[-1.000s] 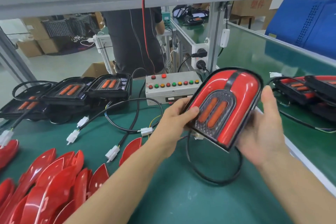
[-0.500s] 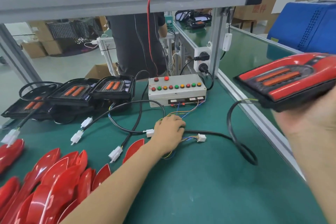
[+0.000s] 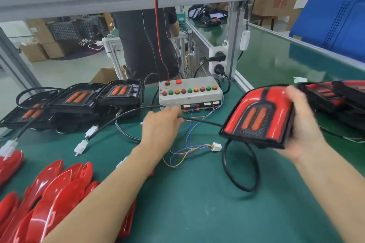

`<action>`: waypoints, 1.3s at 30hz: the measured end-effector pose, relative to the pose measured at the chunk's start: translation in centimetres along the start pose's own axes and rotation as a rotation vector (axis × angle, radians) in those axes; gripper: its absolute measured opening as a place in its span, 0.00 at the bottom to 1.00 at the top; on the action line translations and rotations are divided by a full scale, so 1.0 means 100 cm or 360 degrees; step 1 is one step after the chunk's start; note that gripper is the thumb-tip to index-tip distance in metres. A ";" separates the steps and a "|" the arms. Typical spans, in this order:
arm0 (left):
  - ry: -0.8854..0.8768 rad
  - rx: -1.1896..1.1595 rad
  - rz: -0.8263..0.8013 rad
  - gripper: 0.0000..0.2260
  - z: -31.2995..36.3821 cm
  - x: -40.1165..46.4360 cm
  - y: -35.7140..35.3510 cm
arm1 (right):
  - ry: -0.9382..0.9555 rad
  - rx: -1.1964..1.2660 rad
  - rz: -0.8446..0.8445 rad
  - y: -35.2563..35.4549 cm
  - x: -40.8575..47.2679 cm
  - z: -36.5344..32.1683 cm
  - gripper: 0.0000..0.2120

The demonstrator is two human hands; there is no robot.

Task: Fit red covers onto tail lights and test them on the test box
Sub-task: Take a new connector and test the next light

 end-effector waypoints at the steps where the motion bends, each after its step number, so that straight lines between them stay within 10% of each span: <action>1: 0.0060 0.0037 0.0065 0.08 -0.008 0.003 0.012 | -0.0071 -0.0097 -0.0020 -0.001 0.003 0.008 0.16; 8: -0.0253 -0.0081 0.0232 0.09 0.003 0.006 0.054 | -0.0348 -0.0880 0.0194 0.013 0.014 0.027 0.16; 14: -0.0684 0.0266 0.0149 0.14 0.037 -0.014 0.047 | 0.0165 -0.1402 0.0426 0.016 0.043 -0.009 0.18; 20: -0.0971 0.0391 0.0124 0.11 0.060 -0.031 0.036 | 0.0662 -0.2807 0.0349 -0.035 0.023 -0.033 0.19; 23: -0.1069 0.0389 0.0328 0.11 0.076 -0.040 0.040 | 0.1139 -0.2403 -0.0356 -0.102 -0.019 -0.017 0.13; 27: -0.1110 0.0009 0.0540 0.14 0.076 -0.042 0.055 | 0.0375 -0.1595 -0.1315 -0.146 -0.071 0.037 0.18; 31: -0.0688 -0.0282 0.0618 0.10 0.052 -0.030 0.065 | 0.0251 -0.1349 -0.1378 -0.148 -0.072 0.038 0.17; 37: 0.0369 -0.2536 -0.0288 0.21 0.003 -0.004 0.025 | 0.0592 -0.1198 -0.1092 -0.144 -0.063 0.029 0.10; 39: 0.0491 -0.2357 -0.0456 0.20 0.000 -0.007 0.007 | 0.0620 -0.1050 -0.0959 -0.139 -0.060 0.025 0.09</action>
Point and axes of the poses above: each hand's wrist, its own x-axis towards the middle knuckle, its own y-axis out of the back of the hand, z = x × y, the point moved 8 cm from there along x, towards the middle knuckle, and after that the axes turned 3 degrees about z, right-handed, at the moved point
